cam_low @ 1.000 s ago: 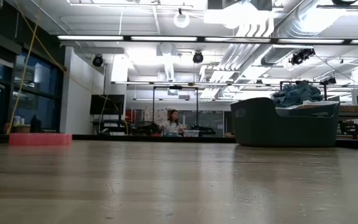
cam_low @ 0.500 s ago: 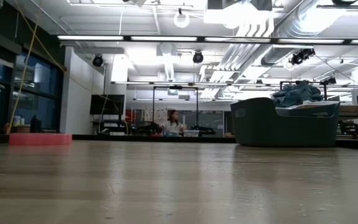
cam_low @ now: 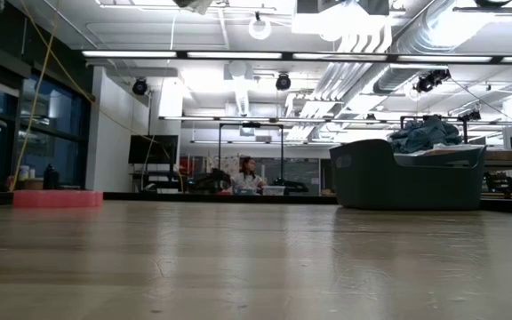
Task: Roll bandage
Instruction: Close the transparent zip bag
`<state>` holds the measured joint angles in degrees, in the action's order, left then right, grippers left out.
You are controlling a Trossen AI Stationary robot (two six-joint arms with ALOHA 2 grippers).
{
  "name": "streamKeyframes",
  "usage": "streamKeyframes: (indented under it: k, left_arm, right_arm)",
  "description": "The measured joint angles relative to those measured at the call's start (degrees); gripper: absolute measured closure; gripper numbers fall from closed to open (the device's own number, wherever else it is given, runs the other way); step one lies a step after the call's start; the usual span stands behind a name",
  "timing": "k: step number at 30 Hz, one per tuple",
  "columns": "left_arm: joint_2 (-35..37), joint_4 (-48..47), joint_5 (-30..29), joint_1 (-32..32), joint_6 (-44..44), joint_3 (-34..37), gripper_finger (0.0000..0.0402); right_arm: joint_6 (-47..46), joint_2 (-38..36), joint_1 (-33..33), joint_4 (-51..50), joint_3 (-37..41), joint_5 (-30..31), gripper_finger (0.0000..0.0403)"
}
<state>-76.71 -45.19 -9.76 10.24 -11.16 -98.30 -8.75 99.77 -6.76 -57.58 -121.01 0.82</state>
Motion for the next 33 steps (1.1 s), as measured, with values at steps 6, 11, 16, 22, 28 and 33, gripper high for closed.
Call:
streamKeyframes:
  k: [6, 11, 16, 22, 28, 33]
  left_arm:
    - [0.10, -0.01, -1.55, 0.00, -0.03, 0.00, 0.0401]
    - [0.17, -0.07, -1.99, 0.00, -0.04, 0.00, 0.0401]
    - [1.04, -0.70, -3.30, -0.15, -0.03, 0.02, 0.0401]
    - [3.88, -0.72, -5.13, -0.91, 0.39, 0.02, 0.0401]
    - [5.69, -0.74, -5.83, -0.94, 1.72, 0.09, 0.0401]
    - [5.71, -0.12, -6.26, -0.96, 2.05, -0.11, 0.0401]
  right_arm:
    - [1.14, 0.02, 0.00, -0.89, 0.00, -0.39, 0.0366]
    - [-0.33, 0.02, 0.02, -2.07, -0.09, -0.40, 0.0389]
    - [-1.64, 0.02, 0.02, -3.72, -0.15, -0.35, 0.0396]
    - [-2.98, 0.02, 0.02, -6.46, -0.16, -0.31, 0.0399]
    - [-3.21, 0.02, 0.02, -5.29, -0.20, 0.76, 0.0400]
    - [-4.15, -0.31, -0.02, -0.98, 0.02, 3.72, 0.0364]
